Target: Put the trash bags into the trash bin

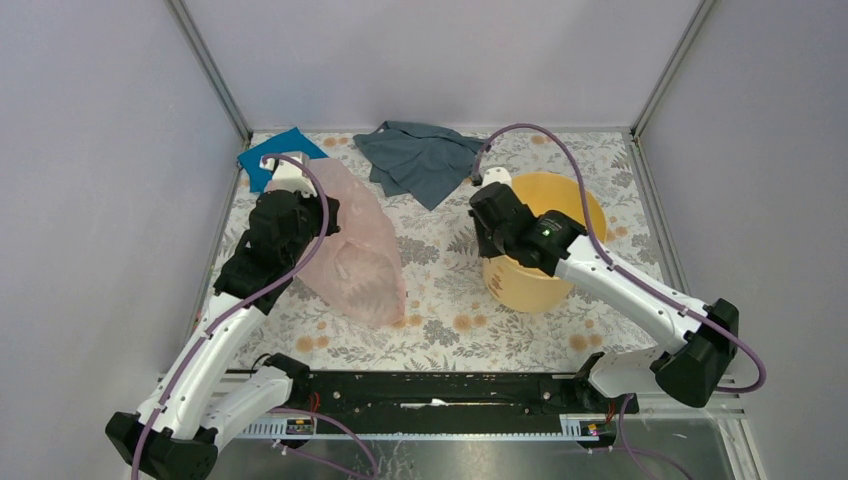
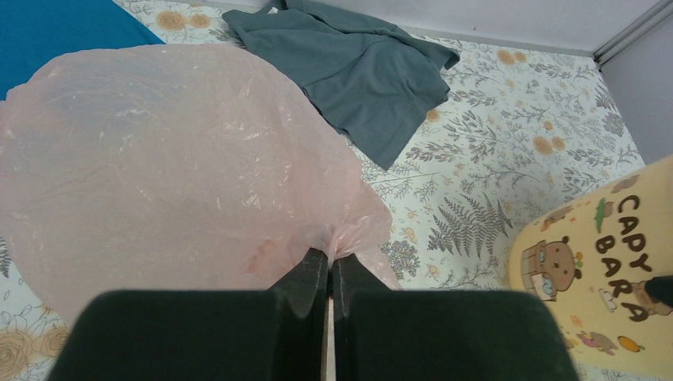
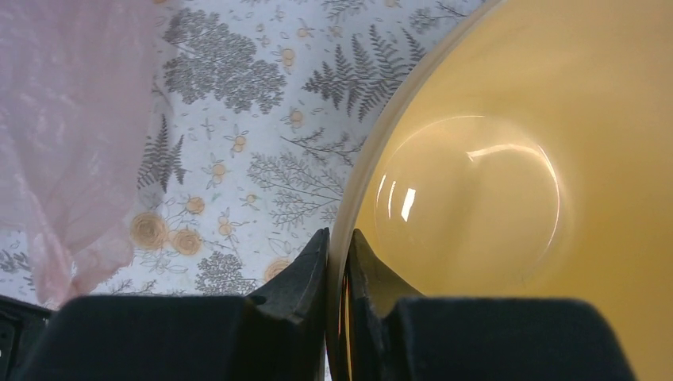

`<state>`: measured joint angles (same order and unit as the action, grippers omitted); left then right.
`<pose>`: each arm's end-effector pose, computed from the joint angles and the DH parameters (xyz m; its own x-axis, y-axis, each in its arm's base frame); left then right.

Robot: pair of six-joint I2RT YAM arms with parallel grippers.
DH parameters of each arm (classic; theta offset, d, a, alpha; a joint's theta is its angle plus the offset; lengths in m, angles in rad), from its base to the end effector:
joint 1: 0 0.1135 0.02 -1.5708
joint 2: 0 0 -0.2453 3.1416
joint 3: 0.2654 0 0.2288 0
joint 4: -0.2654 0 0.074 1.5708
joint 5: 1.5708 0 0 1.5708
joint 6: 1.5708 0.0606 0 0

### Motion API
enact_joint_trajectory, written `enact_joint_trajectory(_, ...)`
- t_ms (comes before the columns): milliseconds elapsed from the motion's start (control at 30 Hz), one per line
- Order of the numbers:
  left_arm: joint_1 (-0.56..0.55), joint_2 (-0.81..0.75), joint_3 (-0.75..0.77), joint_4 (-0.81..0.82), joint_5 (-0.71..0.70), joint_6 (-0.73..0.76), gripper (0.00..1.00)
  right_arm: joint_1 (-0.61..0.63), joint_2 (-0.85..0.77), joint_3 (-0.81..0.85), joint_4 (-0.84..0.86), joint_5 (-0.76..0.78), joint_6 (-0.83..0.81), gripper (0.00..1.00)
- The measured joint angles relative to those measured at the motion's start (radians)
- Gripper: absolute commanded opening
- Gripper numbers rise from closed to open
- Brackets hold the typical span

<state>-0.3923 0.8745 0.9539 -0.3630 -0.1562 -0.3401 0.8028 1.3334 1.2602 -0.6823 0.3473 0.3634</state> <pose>0.1944 -0.0702 0.3416 -0.3237 -0.2227 -0.9196 0.1397 0.9500 -0.2792 0.2109 0.1887 0.3058 -0.6244 -0.1654 -0.7633 -0.3020 0.9524 0.0406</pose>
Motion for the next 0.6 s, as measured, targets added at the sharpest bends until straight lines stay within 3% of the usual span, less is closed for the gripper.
enact_joint_trajectory(167, 0.004, 0.0, -0.001, 0.0, 0.0, 0.0, 0.0, 0.047, 0.031, 0.021, 0.021, -0.01, -0.011, 0.09)
enact_joint_trajectory(600, 0.004, -0.003, -0.001, 0.0, -0.001, 0.0, 0.0, 0.051, -0.018, 0.019, 0.013, -0.043, 0.014, 0.61)
